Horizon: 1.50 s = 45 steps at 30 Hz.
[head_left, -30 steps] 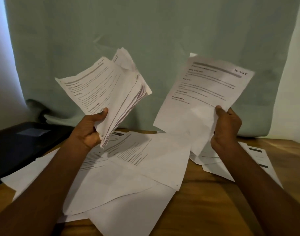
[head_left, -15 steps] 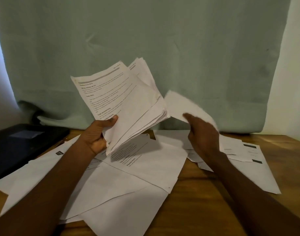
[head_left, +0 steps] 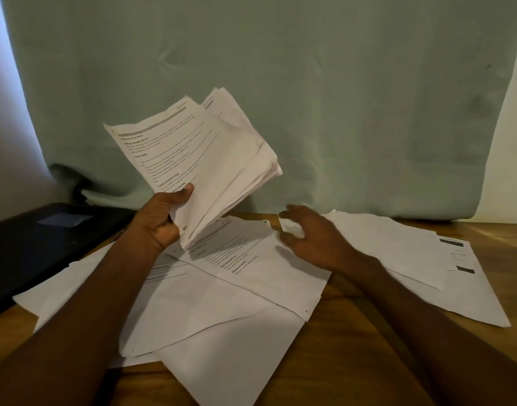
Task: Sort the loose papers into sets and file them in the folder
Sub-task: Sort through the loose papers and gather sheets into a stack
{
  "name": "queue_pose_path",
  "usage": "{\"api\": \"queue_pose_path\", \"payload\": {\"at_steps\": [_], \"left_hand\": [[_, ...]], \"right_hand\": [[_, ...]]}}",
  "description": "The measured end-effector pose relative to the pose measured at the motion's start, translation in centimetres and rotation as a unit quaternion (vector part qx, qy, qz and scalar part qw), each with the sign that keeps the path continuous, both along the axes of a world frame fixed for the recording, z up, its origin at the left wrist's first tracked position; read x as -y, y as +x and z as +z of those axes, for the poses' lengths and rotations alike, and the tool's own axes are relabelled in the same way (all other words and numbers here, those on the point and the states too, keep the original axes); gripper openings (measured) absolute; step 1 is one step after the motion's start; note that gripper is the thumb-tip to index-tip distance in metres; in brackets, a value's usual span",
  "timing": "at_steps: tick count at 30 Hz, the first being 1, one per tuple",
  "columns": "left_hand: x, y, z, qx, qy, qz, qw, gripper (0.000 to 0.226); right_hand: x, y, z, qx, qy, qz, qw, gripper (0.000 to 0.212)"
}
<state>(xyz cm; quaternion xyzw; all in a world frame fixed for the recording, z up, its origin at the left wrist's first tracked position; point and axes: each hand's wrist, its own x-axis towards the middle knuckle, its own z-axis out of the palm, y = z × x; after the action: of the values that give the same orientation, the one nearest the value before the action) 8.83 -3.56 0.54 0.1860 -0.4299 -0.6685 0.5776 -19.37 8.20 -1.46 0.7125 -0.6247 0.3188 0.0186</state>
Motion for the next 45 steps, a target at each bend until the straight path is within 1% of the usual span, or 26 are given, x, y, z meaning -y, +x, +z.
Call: {"api": "queue_pose_path", "payload": {"at_steps": [1,2,4,6,9,11,14,16,18,20,22,24,27,28,30,31,33,35,36,37,38,40,41,43,44,45], "left_hand": [[0.2,0.4,-0.1,-0.001,-0.002,0.006,1.000,0.056],[0.4,0.7,-0.2,0.001,-0.003,0.011,1.000,0.057],[0.6,1.2,-0.5,0.003,0.006,0.017,1.000,0.059],[0.6,1.3,-0.6,0.006,0.015,0.016,1.000,0.053],[0.7,0.7,-0.8,0.029,0.008,0.022,0.999,0.044],[0.7,0.4,-0.9,0.049,0.001,0.041,0.998,0.038],[0.9,0.2,-1.3,0.064,0.006,0.051,0.997,0.045],[0.8,0.0,-1.2,0.059,0.016,0.042,0.997,0.038],[0.8,0.0,-1.2,0.048,0.025,0.036,0.998,0.031],[1.0,0.1,-1.2,0.018,0.020,0.035,0.999,0.039],[1.1,0.2,-1.2,-0.010,0.008,0.024,1.000,0.050],[0.9,0.3,-1.1,-0.024,0.002,0.008,1.000,0.056],[0.5,0.3,-0.9,-0.035,-0.008,-0.015,0.999,0.067],[0.6,0.5,-1.0,-0.029,-0.011,-0.021,0.999,0.079],[0.6,0.6,-0.9,-0.010,-0.015,-0.011,1.000,0.100],[0.7,0.6,-0.9,-0.007,-0.014,-0.007,1.000,0.098],[0.8,0.4,-0.9,-0.020,-0.002,-0.011,1.000,0.077],[0.8,0.4,-1.0,-0.022,-0.002,-0.016,1.000,0.065],[0.8,0.4,-1.0,-0.022,-0.009,-0.019,1.000,0.065],[0.7,0.4,-1.0,-0.021,-0.013,-0.017,1.000,0.067],[0.5,0.3,-0.8,-0.018,-0.015,-0.016,1.000,0.072],[0.3,0.3,-0.7,-0.010,-0.017,-0.016,1.000,0.098],[0.2,0.4,-0.7,-0.007,-0.021,-0.013,1.000,0.108],[0.3,0.5,-0.7,-0.004,-0.029,-0.012,1.000,0.115],[0.3,0.5,-0.8,-0.006,-0.027,-0.013,1.000,0.114],[0.3,0.5,-0.8,-0.010,-0.022,-0.011,1.000,0.104]], "right_hand": [[0.0,1.5,-0.4,0.002,0.034,0.014,0.999,0.062],[0.1,2.7,-0.8,-0.024,0.068,0.008,0.997,0.071],[0.6,3.6,-1.9,-0.091,0.125,-0.046,0.987,0.088],[1.1,3.0,-2.7,-0.121,0.172,-0.113,0.971,0.097],[1.0,1.8,-2.7,-0.114,0.206,-0.176,0.956,0.093],[0.9,1.4,-2.2,-0.130,0.193,-0.187,0.954,0.086],[0.6,1.5,-1.5,-0.118,0.147,-0.198,0.962,0.068],[0.4,1.4,-1.3,-0.064,0.103,-0.212,0.970,0.044],[0.1,1.0,-0.9,0.016,0.060,-0.224,0.973,0.032],[-0.1,0.4,-0.3,0.100,0.000,-0.222,0.970,0.024],[0.2,-0.5,0.4,0.197,-0.060,-0.204,0.957,0.013],[0.7,-1.3,0.8,0.317,-0.099,-0.164,0.929,0.010],[1.0,-2.1,1.1,0.478,-0.135,-0.124,0.859,0.014],[1.2,-2.3,1.0,0.513,-0.138,-0.117,0.839,0.016],[1.5,-2.6,0.9,0.546,-0.135,-0.116,0.819,0.017],[1.6,-2.7,0.8,0.553,-0.137,-0.126,0.812,0.017],[1.6,-3.0,0.8,0.558,-0.163,-0.163,0.797,0.014],[0.8,-3.3,1.3,0.528,-0.214,-0.223,0.791,0.015],[0.2,-3.5,1.8,0.472,-0.257,-0.264,0.801,0.018],[-0.6,-3.8,2.4,0.392,-0.317,-0.297,0.811,0.020],[-1.2,-4.2,3.0,0.306,-0.386,-0.306,0.815,0.021],[-1.9,-5.5,4.0,0.167,-0.483,-0.270,0.816,0.024],[-2.0,-6.1,3.9,0.104,-0.495,-0.250,0.826,0.025],[-1.6,-6.5,2.9,-0.020,-0.460,-0.220,0.860,0.028],[-1.3,-6.3,2.1,-0.069,-0.423,-0.205,0.880,0.031],[-0.9,-6.1,1.2,-0.104,-0.379,-0.190,0.900,0.032]]}}
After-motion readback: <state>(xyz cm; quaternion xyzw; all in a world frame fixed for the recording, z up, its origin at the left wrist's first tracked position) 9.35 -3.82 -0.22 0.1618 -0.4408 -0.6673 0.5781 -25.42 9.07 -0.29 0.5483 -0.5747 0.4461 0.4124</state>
